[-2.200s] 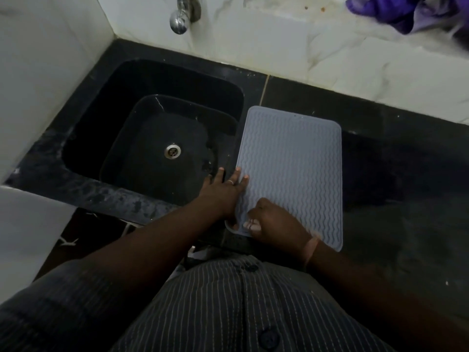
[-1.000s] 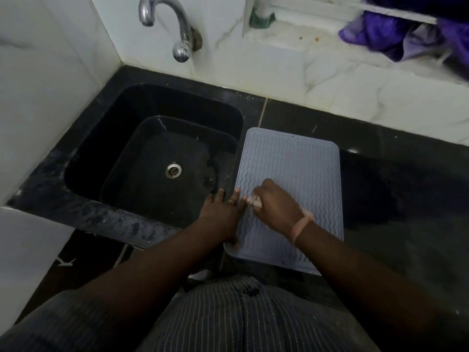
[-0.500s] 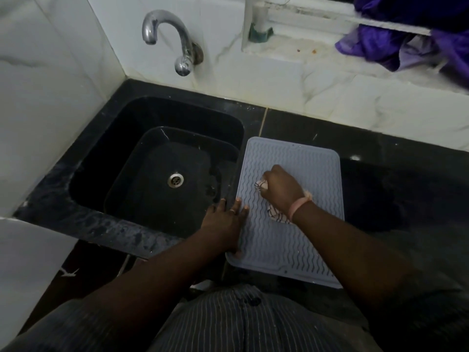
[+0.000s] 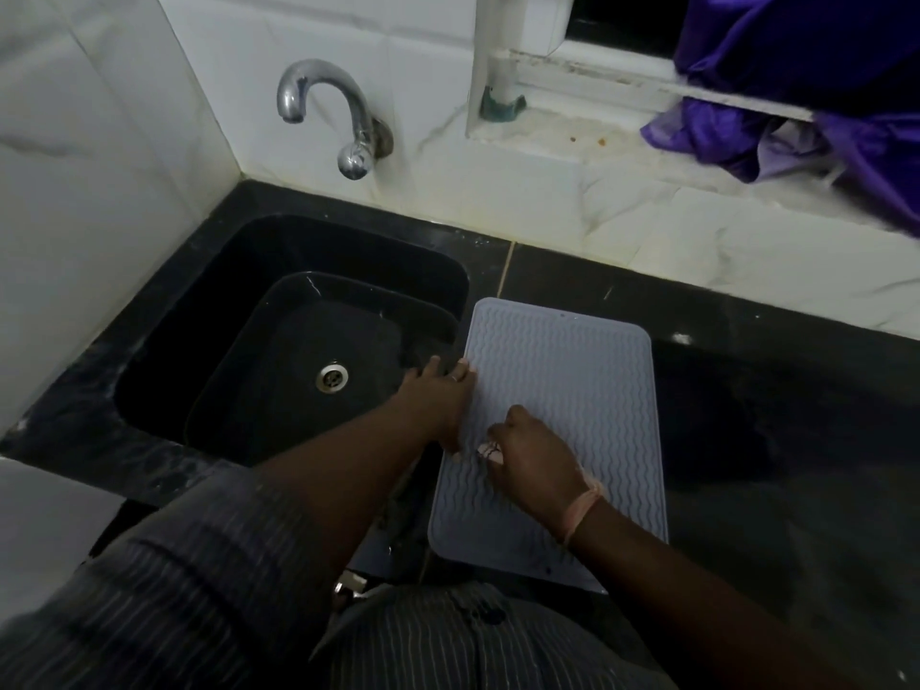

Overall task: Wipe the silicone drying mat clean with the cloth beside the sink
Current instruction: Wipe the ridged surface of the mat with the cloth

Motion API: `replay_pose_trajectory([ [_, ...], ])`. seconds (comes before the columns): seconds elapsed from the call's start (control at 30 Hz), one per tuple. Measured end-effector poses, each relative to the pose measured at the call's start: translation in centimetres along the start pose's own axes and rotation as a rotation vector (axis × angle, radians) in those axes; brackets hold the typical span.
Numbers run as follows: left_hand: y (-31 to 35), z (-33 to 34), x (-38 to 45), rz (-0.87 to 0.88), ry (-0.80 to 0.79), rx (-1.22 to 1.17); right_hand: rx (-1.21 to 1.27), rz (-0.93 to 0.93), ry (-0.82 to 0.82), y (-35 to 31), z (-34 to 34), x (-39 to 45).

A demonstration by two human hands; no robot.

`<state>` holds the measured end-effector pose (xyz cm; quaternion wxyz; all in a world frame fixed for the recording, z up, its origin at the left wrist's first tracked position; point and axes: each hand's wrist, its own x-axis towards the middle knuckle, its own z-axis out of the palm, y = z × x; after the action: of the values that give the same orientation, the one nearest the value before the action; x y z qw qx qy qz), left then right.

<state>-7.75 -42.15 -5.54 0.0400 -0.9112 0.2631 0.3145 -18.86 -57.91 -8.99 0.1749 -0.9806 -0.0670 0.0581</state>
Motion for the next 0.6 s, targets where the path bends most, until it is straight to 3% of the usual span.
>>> replay_pose_trajectory([
  [0.47, 0.7, -0.6, 0.7, -0.03, 0.001, 0.171, -0.066, 0.105, 0.085, 2.7, -3.5, 9.8],
  [0.6, 2.0, -3.2, 2.0, -0.072, 0.197, 0.131, 0.013, 0.041, 0.048, 2.2, -2.4, 7.5],
])
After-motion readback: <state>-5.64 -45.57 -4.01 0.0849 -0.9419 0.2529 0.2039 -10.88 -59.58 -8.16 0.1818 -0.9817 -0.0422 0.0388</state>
